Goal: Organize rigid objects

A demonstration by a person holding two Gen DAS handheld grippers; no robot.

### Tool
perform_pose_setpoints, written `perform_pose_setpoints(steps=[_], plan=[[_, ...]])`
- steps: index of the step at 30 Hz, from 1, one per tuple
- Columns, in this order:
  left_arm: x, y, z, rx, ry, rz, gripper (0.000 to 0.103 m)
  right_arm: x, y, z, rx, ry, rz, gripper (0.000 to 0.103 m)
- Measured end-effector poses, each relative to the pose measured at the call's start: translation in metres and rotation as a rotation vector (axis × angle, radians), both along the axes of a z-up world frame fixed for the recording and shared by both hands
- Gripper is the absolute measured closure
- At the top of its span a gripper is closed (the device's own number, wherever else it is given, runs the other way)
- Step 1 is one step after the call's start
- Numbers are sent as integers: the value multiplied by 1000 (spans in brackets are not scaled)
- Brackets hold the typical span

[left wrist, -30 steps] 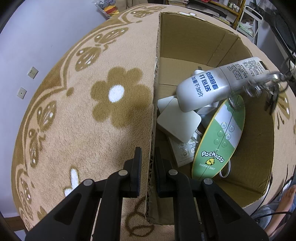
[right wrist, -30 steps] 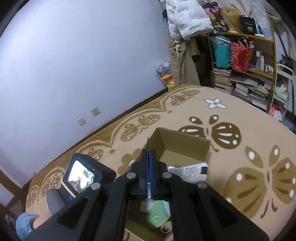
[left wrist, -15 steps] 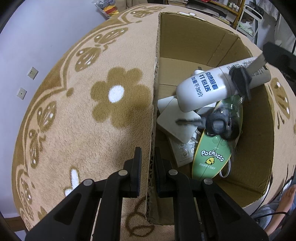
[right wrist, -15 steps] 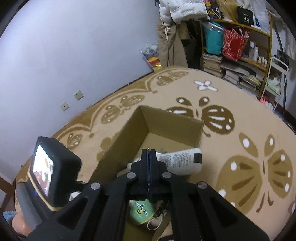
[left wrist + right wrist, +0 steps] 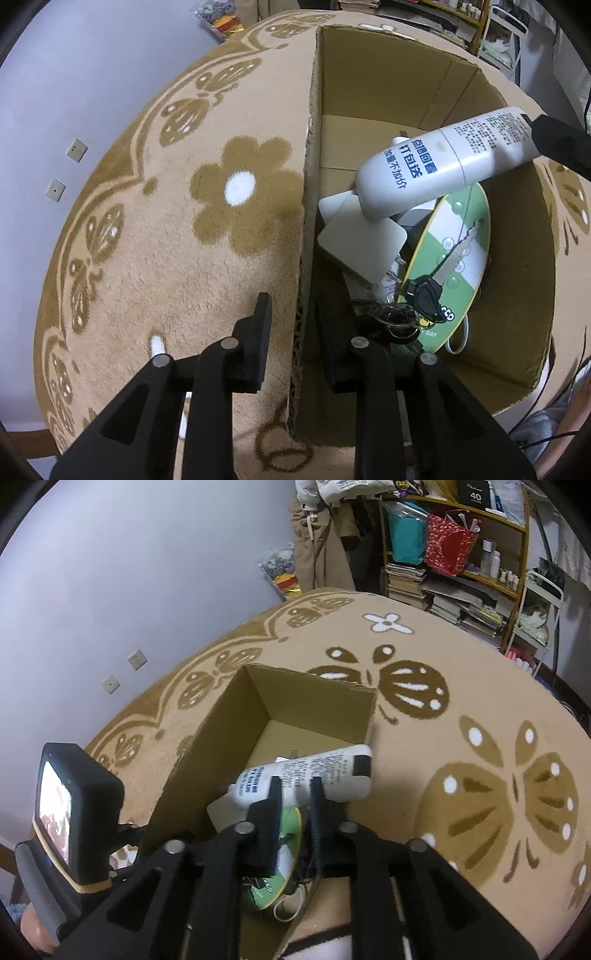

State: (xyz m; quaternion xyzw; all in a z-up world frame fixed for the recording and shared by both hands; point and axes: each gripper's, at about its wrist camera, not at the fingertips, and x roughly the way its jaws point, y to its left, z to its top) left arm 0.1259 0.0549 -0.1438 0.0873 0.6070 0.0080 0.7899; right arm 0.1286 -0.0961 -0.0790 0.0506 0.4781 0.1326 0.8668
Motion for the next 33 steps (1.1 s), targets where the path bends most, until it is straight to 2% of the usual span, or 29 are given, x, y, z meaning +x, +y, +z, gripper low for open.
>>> perform_pose_setpoints(steps=[5,7,8,10,12,14,15,16,19,23,33], plan=[[-3,5,7,-23,-18,23,79,-5,-7,7,23,-11,-11,50],[-4,5,11,-39,-22,22,79,-7,-12,10,42,-15,-20,34],[-5,3,16,-55,-35,14,79,-8,-14,11,49,-15,-25,30],[-8,-3,23,-66,-54,-10,74,-12,-18,14,47,-12,-44,18],[-12,-10,31,-59,-74,-30,66,-16,-22,17,35,-19,-61,12],[-16,-15,42,-52,-113,-34,46,-19,-26,20,22,-23,-77,10],[-18,-15,47,-51,-134,-28,30,-21,-29,22,15,-26,-91,9],[-19,-16,51,-49,-153,-22,23,-21,-31,23,8,-31,-105,6],[-20,-16,62,-45,-178,-12,21,-27,-39,28,-16,-56,-150,0],[-26,-11,75,-60,-229,24,13,-38,-47,34,-28,-69,-172,0],[-54,4,130,-84,-471,102,5,-66,-61,51,-10,-142,-170,0]])
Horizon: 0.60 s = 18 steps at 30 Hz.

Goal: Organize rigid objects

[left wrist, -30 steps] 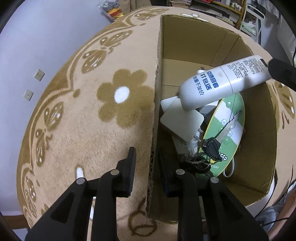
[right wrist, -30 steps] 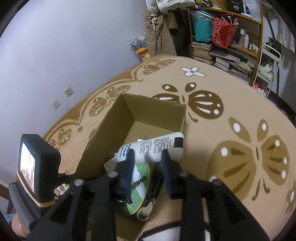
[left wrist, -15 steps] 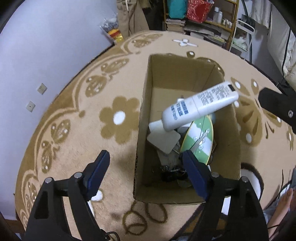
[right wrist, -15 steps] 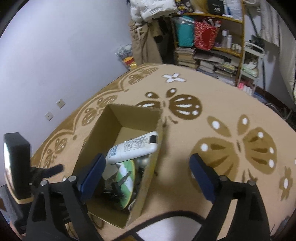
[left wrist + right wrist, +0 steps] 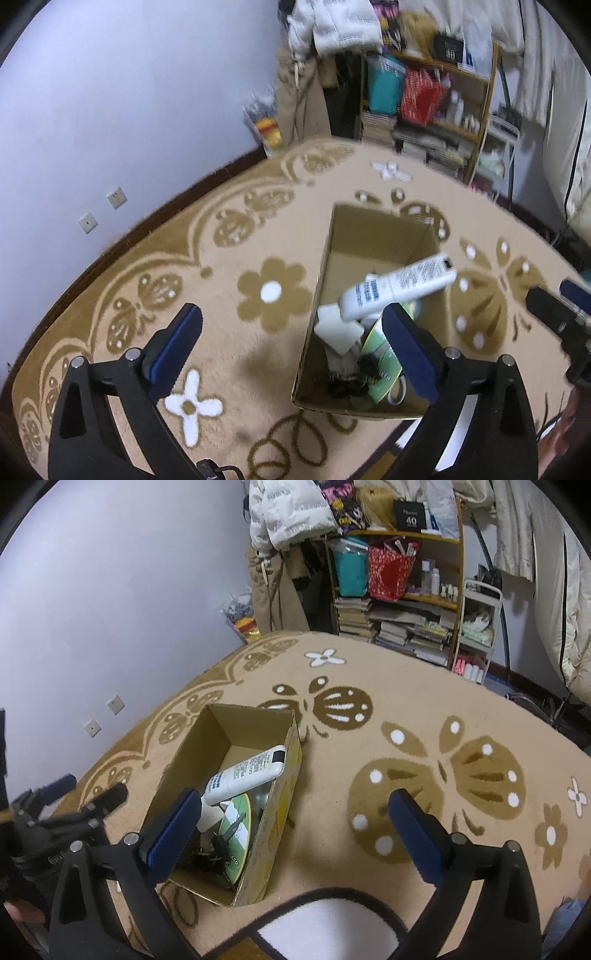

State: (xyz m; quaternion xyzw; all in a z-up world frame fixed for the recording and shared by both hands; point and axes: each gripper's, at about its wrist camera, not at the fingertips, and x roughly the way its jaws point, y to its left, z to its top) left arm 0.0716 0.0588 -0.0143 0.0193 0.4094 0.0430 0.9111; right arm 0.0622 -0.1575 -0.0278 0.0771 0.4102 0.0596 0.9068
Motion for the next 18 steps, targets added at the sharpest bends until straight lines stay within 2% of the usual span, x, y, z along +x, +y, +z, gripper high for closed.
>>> perform_pose_setpoints(steps=[5,9,11,13,18], plan=[[-22,-1,24,7,-106,-1,1,-19,-5,11,10,-53,10,0],[-46,-9,38,54,-202,-12,1,-35,-9,19,1,-108,3,0],[-56,-17,44,91,-210,-34,1,-44,-12,22,11,-134,-4,0],[-65,-22,48,95,-207,-43,1,-55,-16,26,20,-169,-10,0],[-95,-29,61,103,-299,-34,1,-78,-29,35,81,-242,-47,0]])
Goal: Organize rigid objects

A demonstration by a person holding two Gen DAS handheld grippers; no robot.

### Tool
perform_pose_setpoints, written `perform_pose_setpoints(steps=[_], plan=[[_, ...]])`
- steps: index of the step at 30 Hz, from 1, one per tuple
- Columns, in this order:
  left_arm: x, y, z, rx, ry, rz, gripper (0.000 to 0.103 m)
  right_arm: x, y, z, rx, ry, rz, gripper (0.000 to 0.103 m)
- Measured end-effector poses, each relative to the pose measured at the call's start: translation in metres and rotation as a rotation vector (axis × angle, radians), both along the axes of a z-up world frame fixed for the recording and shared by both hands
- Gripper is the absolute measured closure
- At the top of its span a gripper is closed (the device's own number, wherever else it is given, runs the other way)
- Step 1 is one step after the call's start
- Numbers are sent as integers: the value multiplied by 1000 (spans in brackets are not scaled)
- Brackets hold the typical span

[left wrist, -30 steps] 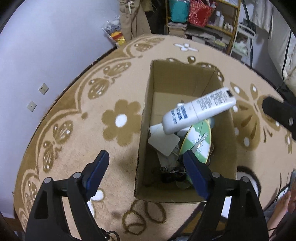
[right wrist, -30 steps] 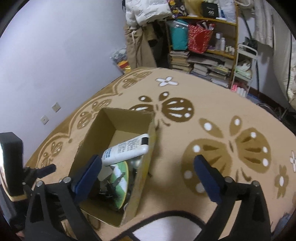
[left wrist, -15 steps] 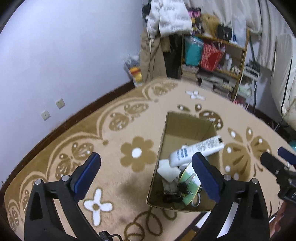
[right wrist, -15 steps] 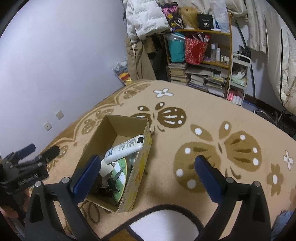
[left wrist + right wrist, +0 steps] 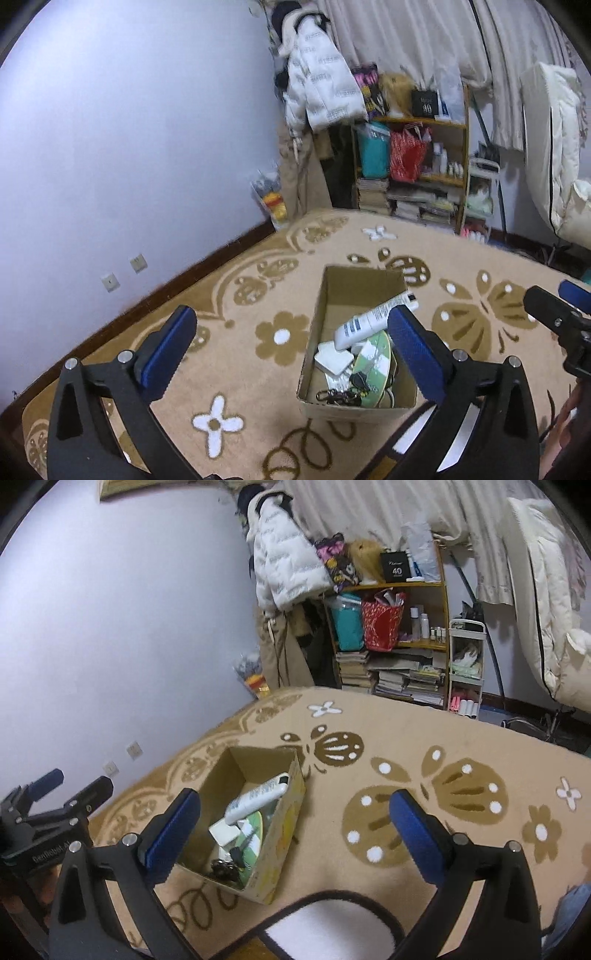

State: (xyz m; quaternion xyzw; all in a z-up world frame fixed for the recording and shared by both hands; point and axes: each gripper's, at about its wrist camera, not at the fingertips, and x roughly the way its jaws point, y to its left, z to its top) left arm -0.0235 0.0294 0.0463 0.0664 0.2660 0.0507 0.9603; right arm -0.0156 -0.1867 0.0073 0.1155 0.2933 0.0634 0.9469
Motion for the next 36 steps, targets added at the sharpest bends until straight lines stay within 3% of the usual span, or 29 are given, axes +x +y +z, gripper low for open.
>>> perform_pose_setpoints(steps=[6,14,22,36], plan=[[-29,0,7,-29,-44,4,1,-21,-8,2,5,-21,-6,0],[-62,-10,-10,36,-107,15,1,-46,-10,-6,-4,-70,-5,0],[-72,-8,-28,25,-78,30,1,-57,-12,-35,3,10,-28,0],[-66,-8,-41,19,-22,15,1,-60,-9,-36,-49,3,-56,0]])
